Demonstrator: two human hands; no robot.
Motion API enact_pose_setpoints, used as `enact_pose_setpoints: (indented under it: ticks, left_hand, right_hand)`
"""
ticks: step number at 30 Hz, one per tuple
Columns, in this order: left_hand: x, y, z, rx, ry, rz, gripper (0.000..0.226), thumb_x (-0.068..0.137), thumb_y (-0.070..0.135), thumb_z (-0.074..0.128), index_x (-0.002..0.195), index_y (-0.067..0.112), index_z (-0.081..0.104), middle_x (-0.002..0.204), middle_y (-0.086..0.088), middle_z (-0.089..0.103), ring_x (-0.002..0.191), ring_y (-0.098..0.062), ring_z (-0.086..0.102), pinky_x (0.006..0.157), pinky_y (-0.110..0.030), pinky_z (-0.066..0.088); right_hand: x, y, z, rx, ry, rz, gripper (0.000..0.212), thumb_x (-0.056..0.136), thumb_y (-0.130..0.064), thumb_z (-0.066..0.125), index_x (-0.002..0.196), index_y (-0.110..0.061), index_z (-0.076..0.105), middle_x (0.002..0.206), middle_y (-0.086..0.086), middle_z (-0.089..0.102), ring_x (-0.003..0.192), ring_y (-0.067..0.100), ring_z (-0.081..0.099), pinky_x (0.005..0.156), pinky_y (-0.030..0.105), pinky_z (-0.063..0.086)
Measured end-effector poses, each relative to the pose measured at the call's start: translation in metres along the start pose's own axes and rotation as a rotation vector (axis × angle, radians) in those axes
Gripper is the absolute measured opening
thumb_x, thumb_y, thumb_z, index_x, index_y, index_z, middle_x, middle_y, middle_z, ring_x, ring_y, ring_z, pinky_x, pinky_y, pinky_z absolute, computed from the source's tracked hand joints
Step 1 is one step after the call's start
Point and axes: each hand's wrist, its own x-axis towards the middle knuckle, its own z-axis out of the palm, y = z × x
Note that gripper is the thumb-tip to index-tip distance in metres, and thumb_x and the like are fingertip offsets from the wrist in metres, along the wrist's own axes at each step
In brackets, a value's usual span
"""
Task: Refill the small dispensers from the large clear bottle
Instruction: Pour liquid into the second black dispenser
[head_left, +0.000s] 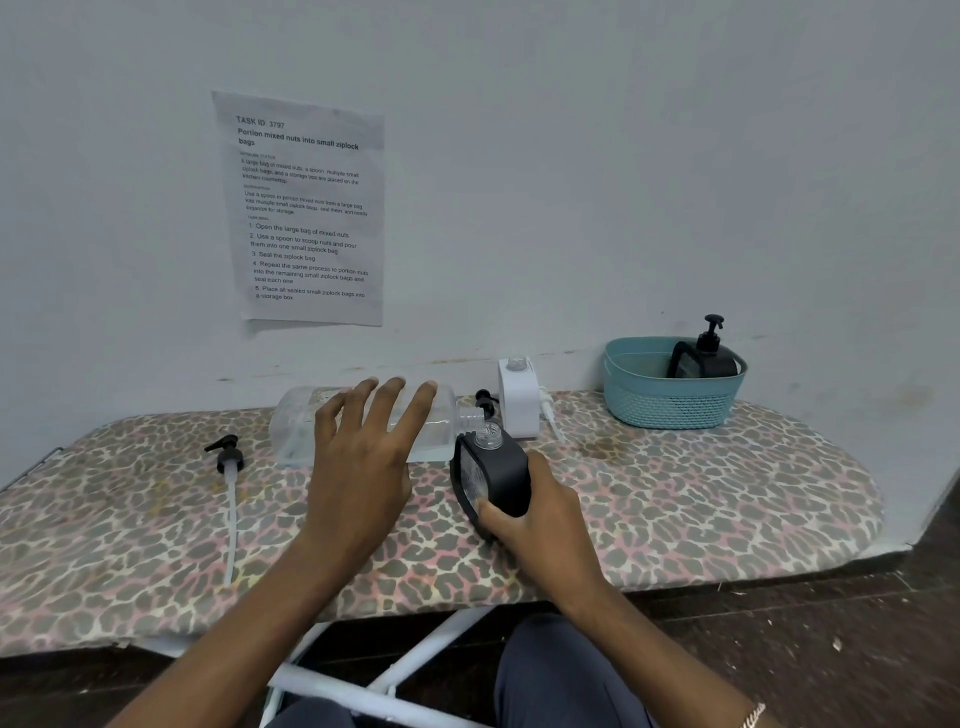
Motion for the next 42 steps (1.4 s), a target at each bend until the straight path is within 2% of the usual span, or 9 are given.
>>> enact_pose_setpoints:
  ticks: [19, 29, 35, 42]
  left_hand:
    - [0.0001, -0.0013, 0.0018, 0.0, -0.002, 0.006, 0.095, 0.061, -0.011, 0.08, 0.149, 0.016, 0.057, 0.142, -0.017, 0.062, 0.134, -0.043, 0.056, 0.107, -0.057, 0.037]
    - [0.0002, -0.0016, 0.0025, 0.011, 0.007, 0.01, 0.094, 0.061, -0.012, 0.078, 0.149, 0.016, 0.057, 0.142, -0.016, 0.062, 0.134, -0.042, 0.056, 0.107, -0.056, 0.037]
    - [0.0002, -0.0015, 0.0029, 0.01, 0.005, 0.01, 0.095, 0.06, -0.01, 0.077, 0.149, 0.016, 0.057, 0.142, -0.016, 0.061, 0.134, -0.042, 0.055, 0.107, -0.056, 0.036]
    - [0.0001, -0.0009, 0.0021, 0.014, -0.003, 0.011, 0.095, 0.06, -0.01, 0.078, 0.149, 0.016, 0.058, 0.142, -0.017, 0.061, 0.134, -0.042, 0.056, 0.107, -0.056, 0.036]
  right_hand:
    - [-0.0003, -0.0002, 0.0002, 0.015, -0.004, -0.012, 0.041, 0.087, -0.036, 0.079, 0.119, -0.04, 0.053, 0.099, -0.019, 0.071, 0.089, -0.008, 0.068, 0.067, 0.011, 0.052]
    - [-0.0003, -0.0001, 0.0003, 0.007, 0.001, -0.014, 0.038, 0.086, -0.038, 0.078, 0.107, -0.052, 0.05, 0.095, -0.022, 0.071, 0.085, -0.004, 0.069, 0.064, 0.014, 0.053]
    - [0.0008, 0.0008, 0.0, -0.016, 0.002, -0.019, 0.042, 0.084, -0.038, 0.078, 0.117, -0.043, 0.051, 0.098, -0.018, 0.07, 0.087, -0.005, 0.067, 0.068, 0.015, 0.054]
    - [0.0, 0.002, 0.0004, -0.01, -0.003, -0.021, 0.044, 0.086, -0.036, 0.078, 0.119, -0.044, 0.05, 0.099, -0.02, 0.07, 0.088, -0.006, 0.067, 0.066, 0.013, 0.054]
